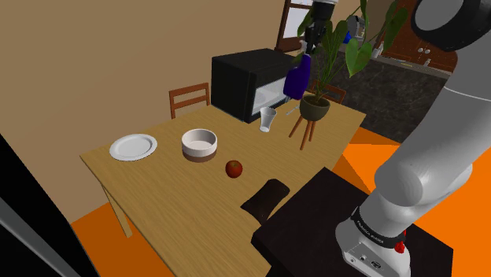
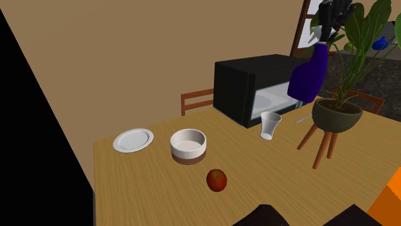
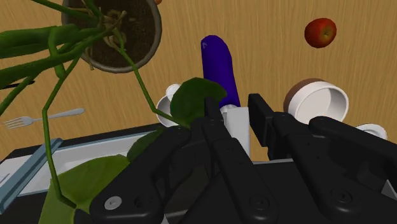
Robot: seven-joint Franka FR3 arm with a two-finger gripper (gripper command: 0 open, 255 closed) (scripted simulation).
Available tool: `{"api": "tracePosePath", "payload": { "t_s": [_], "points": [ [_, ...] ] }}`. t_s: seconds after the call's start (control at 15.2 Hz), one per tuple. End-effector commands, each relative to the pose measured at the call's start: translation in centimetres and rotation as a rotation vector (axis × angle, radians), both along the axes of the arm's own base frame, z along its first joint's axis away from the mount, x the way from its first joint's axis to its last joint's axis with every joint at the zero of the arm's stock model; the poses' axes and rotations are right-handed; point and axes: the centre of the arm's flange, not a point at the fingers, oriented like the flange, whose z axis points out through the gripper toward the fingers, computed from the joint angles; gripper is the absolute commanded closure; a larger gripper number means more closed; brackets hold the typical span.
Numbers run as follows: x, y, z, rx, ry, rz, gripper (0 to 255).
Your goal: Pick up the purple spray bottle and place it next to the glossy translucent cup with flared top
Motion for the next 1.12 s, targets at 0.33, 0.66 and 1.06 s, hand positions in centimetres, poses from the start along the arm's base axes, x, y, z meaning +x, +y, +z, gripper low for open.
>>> {"api": "tracePosePath", "payload": {
  "t_s": [0.33, 0.66, 1.06],
  "points": [
    [0.0, -0.3, -3.6, 0.0, -0.001, 0.001, 255],
    [0.0, -0.3, -6.2, 0.0, -0.001, 0.001, 255],
    [0.0, -0.3, -9.4, 0.0, -0.001, 0.001, 255]
  ]
}}
